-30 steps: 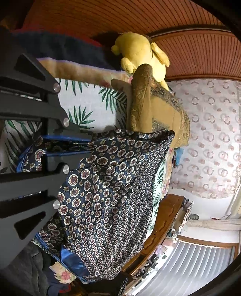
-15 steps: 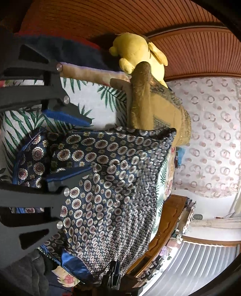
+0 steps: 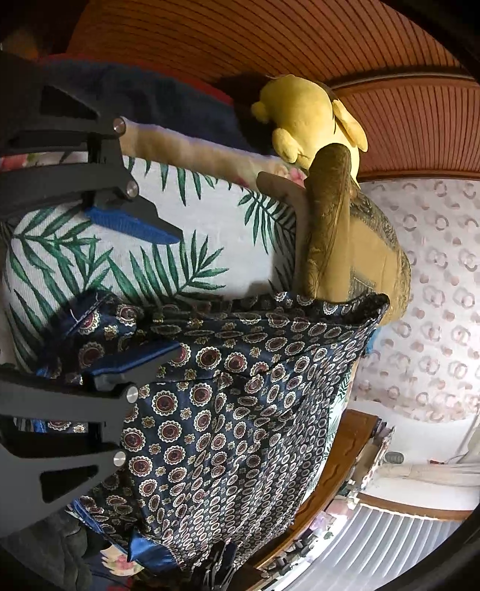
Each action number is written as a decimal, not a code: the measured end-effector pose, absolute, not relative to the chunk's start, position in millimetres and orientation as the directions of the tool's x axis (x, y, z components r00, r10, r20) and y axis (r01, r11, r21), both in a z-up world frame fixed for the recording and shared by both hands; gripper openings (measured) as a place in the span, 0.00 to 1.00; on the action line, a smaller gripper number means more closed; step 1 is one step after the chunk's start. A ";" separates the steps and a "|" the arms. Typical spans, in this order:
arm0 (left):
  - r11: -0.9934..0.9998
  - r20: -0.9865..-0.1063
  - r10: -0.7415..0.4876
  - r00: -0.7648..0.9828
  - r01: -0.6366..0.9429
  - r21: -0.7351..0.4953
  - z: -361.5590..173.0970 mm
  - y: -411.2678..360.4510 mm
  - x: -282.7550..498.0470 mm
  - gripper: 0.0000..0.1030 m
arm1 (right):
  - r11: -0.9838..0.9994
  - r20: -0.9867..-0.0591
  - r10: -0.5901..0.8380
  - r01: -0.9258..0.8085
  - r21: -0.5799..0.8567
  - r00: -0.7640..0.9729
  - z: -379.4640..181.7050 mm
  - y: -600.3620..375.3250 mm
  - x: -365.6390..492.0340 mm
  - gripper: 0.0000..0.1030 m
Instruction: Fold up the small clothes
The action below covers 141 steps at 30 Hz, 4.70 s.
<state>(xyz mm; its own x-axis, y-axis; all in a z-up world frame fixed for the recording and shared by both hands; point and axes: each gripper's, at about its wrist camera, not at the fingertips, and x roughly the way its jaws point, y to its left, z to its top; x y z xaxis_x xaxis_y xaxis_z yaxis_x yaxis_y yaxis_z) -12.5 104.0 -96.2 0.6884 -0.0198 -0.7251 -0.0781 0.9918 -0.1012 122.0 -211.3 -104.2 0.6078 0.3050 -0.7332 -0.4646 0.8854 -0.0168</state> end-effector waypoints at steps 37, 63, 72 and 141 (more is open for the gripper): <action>0.982 -0.626 -0.169 0.762 0.077 -0.171 -59.0 70.5 -16.8 0.01 | 0.886 -0.732 0.305 -0.464 -0.017 0.609 -105.3 -210.7 122.4 0.69; 0.909 -0.461 -0.415 0.784 0.384 -0.164 30.1 -35.4 58.5 0.00 | 0.904 -0.681 0.286 -0.425 -0.041 0.674 -77.6 -225.7 110.0 0.68; 0.856 -0.435 -0.506 0.745 0.495 -0.147 56.7 -89.8 82.2 0.00 | 0.946 -0.618 0.218 -0.320 -0.057 0.756 -54.2 -263.6 100.4 0.68; 0.922 -0.613 -0.381 0.692 0.339 -0.189 -28.9 -38.9 73.0 0.52 | 0.782 -0.775 0.410 -0.623 0.027 0.481 -96.0 -148.5 187.9 0.09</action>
